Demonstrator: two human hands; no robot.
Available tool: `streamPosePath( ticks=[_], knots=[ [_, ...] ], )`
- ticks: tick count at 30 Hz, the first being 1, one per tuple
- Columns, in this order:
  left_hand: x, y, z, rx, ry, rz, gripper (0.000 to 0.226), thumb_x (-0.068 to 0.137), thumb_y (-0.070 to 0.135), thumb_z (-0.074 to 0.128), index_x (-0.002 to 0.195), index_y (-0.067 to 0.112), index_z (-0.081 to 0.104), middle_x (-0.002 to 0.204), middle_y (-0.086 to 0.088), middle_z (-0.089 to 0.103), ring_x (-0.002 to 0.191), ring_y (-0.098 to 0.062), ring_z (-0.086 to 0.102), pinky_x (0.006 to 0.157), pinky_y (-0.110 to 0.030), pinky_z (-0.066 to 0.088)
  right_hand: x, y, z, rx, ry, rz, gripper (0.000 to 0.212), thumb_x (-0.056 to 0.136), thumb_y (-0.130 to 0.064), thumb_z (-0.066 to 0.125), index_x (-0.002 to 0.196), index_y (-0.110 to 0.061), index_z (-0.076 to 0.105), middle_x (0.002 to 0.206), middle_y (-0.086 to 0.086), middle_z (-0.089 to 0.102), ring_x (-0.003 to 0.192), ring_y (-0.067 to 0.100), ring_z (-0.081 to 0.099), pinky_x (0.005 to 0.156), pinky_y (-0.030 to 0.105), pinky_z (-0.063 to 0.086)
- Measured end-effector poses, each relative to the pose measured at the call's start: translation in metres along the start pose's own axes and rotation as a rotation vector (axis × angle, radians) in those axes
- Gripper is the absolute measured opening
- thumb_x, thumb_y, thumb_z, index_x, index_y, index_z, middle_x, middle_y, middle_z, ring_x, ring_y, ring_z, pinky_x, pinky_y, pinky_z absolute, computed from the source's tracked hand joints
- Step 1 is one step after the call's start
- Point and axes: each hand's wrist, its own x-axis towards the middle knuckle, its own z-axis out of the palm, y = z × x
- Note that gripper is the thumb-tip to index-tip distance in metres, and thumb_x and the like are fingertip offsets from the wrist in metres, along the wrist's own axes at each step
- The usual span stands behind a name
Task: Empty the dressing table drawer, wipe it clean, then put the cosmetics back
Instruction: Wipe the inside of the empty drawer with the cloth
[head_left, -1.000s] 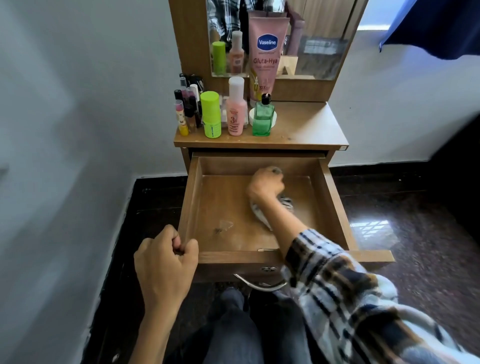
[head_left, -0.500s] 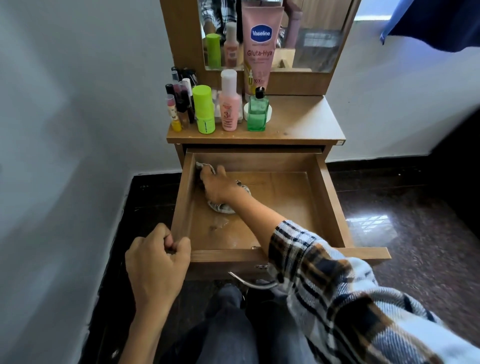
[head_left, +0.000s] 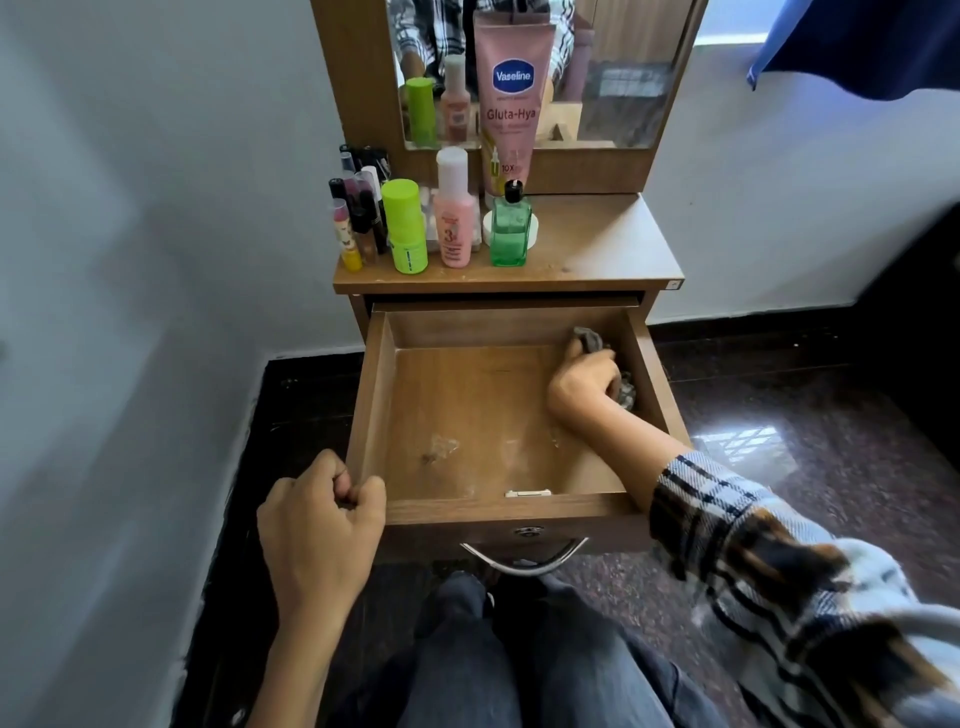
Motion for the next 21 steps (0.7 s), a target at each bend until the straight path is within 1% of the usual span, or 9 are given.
streamPosePath(
  ticks=[3, 6, 8, 10, 12, 15, 18, 19, 21],
  knots=[
    [0.001, 0.0, 0.0, -0.01, -0.005, 0.002, 0.024, 0.066, 0.043, 0.033, 0.055, 0.022, 0.03, 0.048, 0.007, 0.036, 0.052, -0.014, 0.037, 0.056, -0.029, 0.029, 0.003, 0.001, -0.006, 0.099, 0.016, 0.103, 0.044, 0.097, 0.001, 0.032, 0.141, -0.005, 0.026, 0.131, 0.02, 0.045, 0.122, 0.029, 0.046, 0.075, 0.032, 0.055],
    [0.001, -0.002, 0.0, -0.004, -0.015, 0.003, 0.024, 0.066, 0.043, 0.034, 0.055, 0.021, 0.03, 0.047, 0.006, 0.035, 0.051, -0.016, 0.038, 0.057, -0.03, 0.031, 0.007, 0.005, -0.013, 0.124, 0.038, 0.166, 0.036, 0.094, 0.002, 0.041, 0.13, 0.004, 0.044, 0.126, 0.018, 0.055, 0.112, 0.029, 0.059, 0.057, 0.032, 0.052],
    [0.001, -0.003, 0.0, 0.003, -0.017, 0.009, 0.025, 0.066, 0.043, 0.034, 0.055, 0.021, 0.031, 0.048, 0.006, 0.035, 0.051, -0.018, 0.039, 0.057, -0.031, 0.032, 0.01, 0.011, -0.018, 0.145, 0.062, 0.143, 0.029, 0.09, 0.001, 0.05, 0.117, 0.0, 0.062, 0.117, 0.011, 0.064, 0.104, 0.025, 0.065, 0.051, 0.032, 0.048],
    [0.002, -0.003, 0.0, 0.001, -0.015, 0.006, 0.025, 0.066, 0.043, 0.033, 0.055, 0.021, 0.03, 0.048, 0.006, 0.035, 0.051, -0.018, 0.038, 0.057, -0.031, 0.032, 0.011, 0.016, -0.024, 0.197, 0.078, 0.144, 0.026, 0.089, 0.0, 0.053, 0.111, -0.004, 0.066, 0.114, 0.008, 0.067, 0.104, 0.022, 0.066, 0.059, 0.031, 0.052],
    [0.002, -0.002, 0.0, 0.0, -0.016, 0.004, 0.025, 0.067, 0.043, 0.034, 0.055, 0.022, 0.029, 0.047, 0.006, 0.035, 0.05, -0.016, 0.037, 0.058, -0.031, 0.032, 0.009, 0.019, -0.029, 0.249, 0.077, 0.159, 0.026, 0.089, -0.002, 0.055, 0.114, -0.004, 0.065, 0.116, 0.007, 0.066, 0.108, 0.022, 0.064, 0.069, 0.03, 0.054],
    [0.002, -0.002, 0.0, 0.007, -0.016, -0.006, 0.023, 0.069, 0.035, 0.04, 0.054, 0.022, 0.028, 0.047, 0.005, 0.035, 0.05, -0.016, 0.037, 0.058, -0.032, 0.034, -0.006, 0.024, -0.021, 0.247, -0.015, 0.177, 0.028, 0.09, -0.007, 0.056, 0.117, -0.002, 0.062, 0.121, 0.009, 0.063, 0.112, 0.023, 0.062, 0.074, 0.029, 0.053],
    [0.002, -0.001, 0.001, 0.015, -0.015, -0.019, 0.023, 0.068, 0.03, 0.044, 0.054, 0.021, 0.028, 0.047, 0.004, 0.036, 0.052, -0.019, 0.038, 0.06, -0.033, 0.035, -0.035, 0.032, -0.005, 0.143, -0.138, 0.15, 0.036, 0.089, -0.024, 0.056, 0.12, -0.006, 0.062, 0.123, 0.006, 0.061, 0.112, 0.023, 0.061, 0.071, 0.027, 0.051],
    [0.002, 0.0, 0.001, 0.017, -0.016, -0.024, 0.023, 0.068, 0.029, 0.045, 0.055, 0.02, 0.028, 0.047, 0.004, 0.036, 0.053, -0.02, 0.039, 0.06, -0.033, 0.034, -0.043, 0.034, 0.001, 0.112, -0.173, 0.121, 0.04, 0.089, -0.029, 0.054, 0.123, -0.009, 0.06, 0.127, 0.005, 0.059, 0.115, 0.023, 0.059, 0.073, 0.027, 0.049],
    [0.002, 0.0, 0.0, 0.014, -0.019, -0.027, 0.023, 0.069, 0.029, 0.045, 0.055, 0.02, 0.028, 0.047, 0.004, 0.036, 0.055, -0.023, 0.04, 0.061, -0.035, 0.035, -0.053, 0.037, 0.007, 0.147, -0.264, 0.058, 0.049, 0.094, -0.034, 0.047, 0.136, -0.01, 0.047, 0.144, 0.006, 0.044, 0.129, 0.025, 0.048, 0.093, 0.031, 0.045]
  ],
)
